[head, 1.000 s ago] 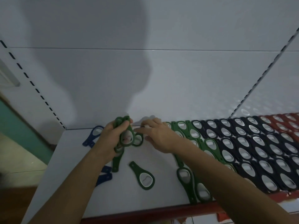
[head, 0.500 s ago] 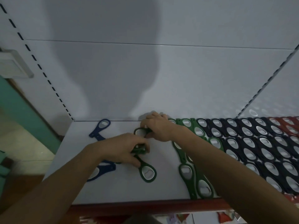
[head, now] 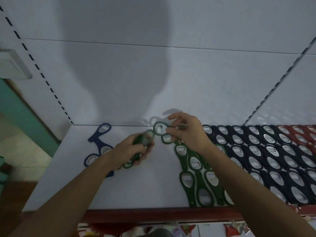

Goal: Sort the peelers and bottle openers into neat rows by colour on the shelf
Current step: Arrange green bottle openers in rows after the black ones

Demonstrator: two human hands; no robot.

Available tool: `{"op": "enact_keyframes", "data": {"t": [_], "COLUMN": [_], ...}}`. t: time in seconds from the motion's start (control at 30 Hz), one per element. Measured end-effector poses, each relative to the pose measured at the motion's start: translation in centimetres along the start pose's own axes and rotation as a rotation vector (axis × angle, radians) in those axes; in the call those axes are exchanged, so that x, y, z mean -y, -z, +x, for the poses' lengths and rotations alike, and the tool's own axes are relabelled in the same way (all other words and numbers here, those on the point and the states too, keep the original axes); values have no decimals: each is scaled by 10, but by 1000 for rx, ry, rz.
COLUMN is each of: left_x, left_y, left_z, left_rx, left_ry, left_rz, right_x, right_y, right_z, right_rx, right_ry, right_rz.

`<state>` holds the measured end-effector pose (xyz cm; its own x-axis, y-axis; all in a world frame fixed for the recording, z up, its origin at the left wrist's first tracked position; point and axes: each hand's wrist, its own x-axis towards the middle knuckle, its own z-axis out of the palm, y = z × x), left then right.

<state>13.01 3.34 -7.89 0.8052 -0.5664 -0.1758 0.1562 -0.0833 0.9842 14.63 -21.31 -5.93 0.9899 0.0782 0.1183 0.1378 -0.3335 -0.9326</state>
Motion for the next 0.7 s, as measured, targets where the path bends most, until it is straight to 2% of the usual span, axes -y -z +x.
{"op": "enact_keyframes", "data": {"t": [0.07, 0.13, 0.23, 0.4, 0.47, 0.57, 0.7], "left_x": [2, 6, 15, 27, 29, 31, 25], "left_y": [-18, -33, -48, -54, -53, -58, -63], "left_z": [4, 10, 17, 21, 18, 15, 33], "left_rx": [-175, -375, -564, -651, -655, -586, -509], "left_ry": [-21, -59, -97, -148, -209, -215, -162], "left_rz": [-385, -471, -226, 140, 371, 715, 964], "right_x": [-3, -7, -8, -15, -22, -28, -40], "right_y": [16, 29, 37, 18, 11, 10, 21], "right_z": [-3, -2, -3, -12, -16, -24, -27], "right_rx": [-63, -43, 102, 328, 303, 182, 46], "right_ry": [12, 9, -58, 14, 90, 138, 112], "right_rz": [13, -14, -57, -409, -519, -521, -501]}}
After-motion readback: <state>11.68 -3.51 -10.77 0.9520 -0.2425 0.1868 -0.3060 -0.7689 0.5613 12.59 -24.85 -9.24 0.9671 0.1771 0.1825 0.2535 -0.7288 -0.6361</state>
